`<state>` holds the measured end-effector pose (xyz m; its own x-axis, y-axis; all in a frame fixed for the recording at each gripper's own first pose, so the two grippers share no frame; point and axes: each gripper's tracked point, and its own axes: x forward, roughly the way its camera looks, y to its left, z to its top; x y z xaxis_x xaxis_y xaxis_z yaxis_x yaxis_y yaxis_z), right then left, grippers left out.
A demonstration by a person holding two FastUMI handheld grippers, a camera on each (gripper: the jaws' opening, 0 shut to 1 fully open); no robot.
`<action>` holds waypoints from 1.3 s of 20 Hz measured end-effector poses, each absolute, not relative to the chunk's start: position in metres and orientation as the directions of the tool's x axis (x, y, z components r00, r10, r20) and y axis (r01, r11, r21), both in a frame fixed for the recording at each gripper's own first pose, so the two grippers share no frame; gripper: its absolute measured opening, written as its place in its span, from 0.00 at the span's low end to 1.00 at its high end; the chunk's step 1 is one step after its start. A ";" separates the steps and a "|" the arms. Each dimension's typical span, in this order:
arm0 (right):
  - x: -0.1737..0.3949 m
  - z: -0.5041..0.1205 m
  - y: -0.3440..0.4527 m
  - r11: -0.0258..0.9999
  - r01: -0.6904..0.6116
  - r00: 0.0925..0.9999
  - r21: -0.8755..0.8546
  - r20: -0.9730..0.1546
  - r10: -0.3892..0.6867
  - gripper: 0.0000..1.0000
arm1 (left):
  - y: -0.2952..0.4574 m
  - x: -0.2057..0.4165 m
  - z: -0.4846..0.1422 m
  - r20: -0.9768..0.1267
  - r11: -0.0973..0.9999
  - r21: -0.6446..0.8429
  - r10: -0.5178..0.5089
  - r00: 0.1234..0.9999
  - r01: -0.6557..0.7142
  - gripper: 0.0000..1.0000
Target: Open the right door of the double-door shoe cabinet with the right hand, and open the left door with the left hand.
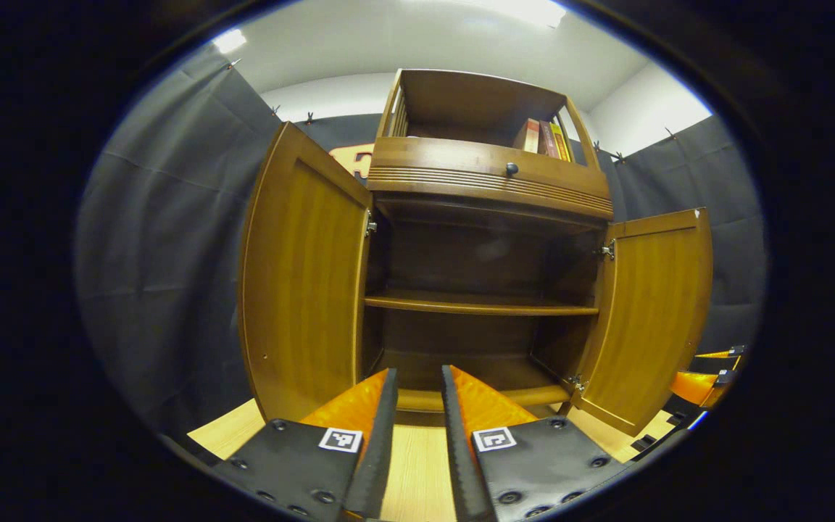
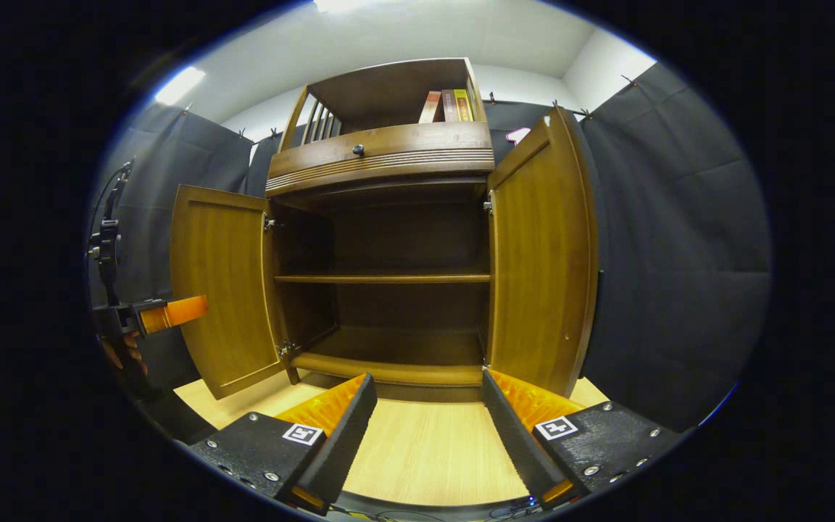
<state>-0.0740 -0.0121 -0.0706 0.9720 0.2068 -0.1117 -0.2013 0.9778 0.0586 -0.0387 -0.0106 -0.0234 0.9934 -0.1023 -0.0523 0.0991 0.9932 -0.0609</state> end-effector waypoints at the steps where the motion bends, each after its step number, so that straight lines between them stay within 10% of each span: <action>1: -0.075 -0.072 -0.015 0.979 -0.199 0.972 0.053 -0.113 0.204 0.91 | -0.012 -0.040 -0.022 -0.043 0.993 -0.068 -0.101 0.994 0.098 0.47; 8: -0.075 -0.073 -0.017 0.973 -0.224 0.968 0.054 -0.105 0.229 1.00 | -0.009 -0.056 -0.020 -0.017 0.998 -0.039 -0.058 0.998 0.057 0.99; 26: -0.077 -0.072 0.000 0.966 -0.254 0.962 0.044 -0.090 0.257 1.00 | 0.020 -0.065 -0.008 0.019 0.999 0.036 0.013 1.000 -0.014 0.95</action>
